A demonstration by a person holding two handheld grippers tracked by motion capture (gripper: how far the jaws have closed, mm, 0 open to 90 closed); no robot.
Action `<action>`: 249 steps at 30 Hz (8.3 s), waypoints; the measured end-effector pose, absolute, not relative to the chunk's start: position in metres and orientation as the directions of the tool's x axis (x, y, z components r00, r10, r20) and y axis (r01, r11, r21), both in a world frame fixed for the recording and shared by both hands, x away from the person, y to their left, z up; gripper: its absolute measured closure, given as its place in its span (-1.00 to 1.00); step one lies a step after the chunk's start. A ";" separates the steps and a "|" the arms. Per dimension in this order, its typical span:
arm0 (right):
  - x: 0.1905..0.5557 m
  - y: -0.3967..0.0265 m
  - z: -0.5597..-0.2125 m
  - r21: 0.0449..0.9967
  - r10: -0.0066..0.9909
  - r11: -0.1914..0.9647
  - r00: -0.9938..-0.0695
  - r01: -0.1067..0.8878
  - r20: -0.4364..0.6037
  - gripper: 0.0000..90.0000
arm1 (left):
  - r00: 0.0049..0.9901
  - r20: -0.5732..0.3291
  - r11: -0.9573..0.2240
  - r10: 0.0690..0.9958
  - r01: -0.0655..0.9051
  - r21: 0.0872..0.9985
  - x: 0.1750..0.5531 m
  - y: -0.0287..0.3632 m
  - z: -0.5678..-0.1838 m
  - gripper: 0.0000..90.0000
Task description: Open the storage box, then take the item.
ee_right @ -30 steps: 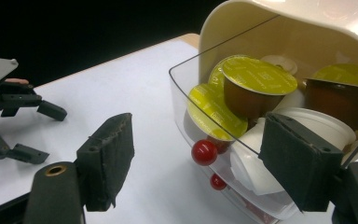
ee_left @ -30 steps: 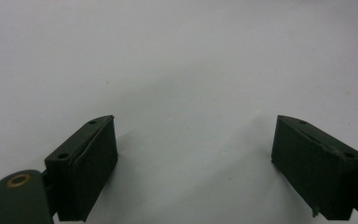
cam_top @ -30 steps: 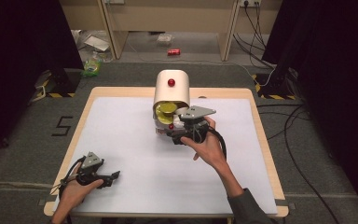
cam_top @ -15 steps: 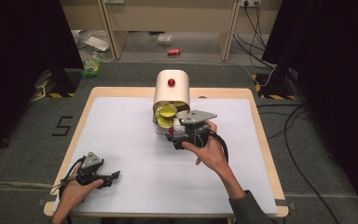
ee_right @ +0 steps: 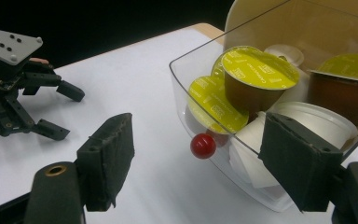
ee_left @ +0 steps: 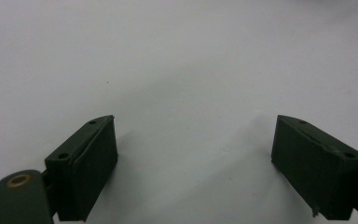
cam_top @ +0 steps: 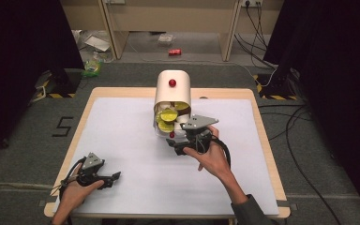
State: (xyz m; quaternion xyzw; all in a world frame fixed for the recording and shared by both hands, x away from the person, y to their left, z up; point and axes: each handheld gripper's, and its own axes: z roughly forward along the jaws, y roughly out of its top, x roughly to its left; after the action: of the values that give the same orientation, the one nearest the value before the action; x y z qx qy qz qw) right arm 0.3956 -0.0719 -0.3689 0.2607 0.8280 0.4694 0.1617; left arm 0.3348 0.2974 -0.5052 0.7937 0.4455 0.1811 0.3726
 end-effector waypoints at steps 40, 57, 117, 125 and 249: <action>0.380 -0.074 -0.373 0.849 0.577 0.442 -0.817 0.291 -0.021 -0.37 | 0.537 -0.045 -0.325 0.842 0.572 0.753 0.335 0.297 -0.505 -0.69; 0.375 -0.075 -0.376 0.842 0.565 0.459 -0.824 0.283 -0.031 -0.35 | 0.537 -0.050 -0.321 0.842 0.574 0.754 0.335 0.298 -0.505 -0.69; 0.405 -0.043 -0.366 0.877 0.628 0.402 -0.776 0.265 -0.053 -0.26 | 0.537 -0.040 -0.328 0.843 0.572 0.752 0.335 0.297 -0.505 -0.70; 0.411 -0.040 -0.366 0.874 0.626 0.411 -0.777 0.260 -0.063 -0.26 | 0.537 -0.041 -0.328 0.843 0.572 0.752 0.335 0.297 -0.505 -0.70; 0.392 -0.187 -0.422 0.829 0.817 0.320 -0.577 0.459 0.004 -0.15 | 0.538 -0.043 -0.327 0.842 0.572 0.753 0.335 0.297 -0.505 -0.70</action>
State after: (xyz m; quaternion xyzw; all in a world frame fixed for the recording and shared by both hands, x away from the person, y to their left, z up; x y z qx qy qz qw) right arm 0.3918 -0.1867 -0.4218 0.4071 0.7834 0.4177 0.2145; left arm 0.3348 0.2973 -0.5053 0.7939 0.4451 0.1816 0.3722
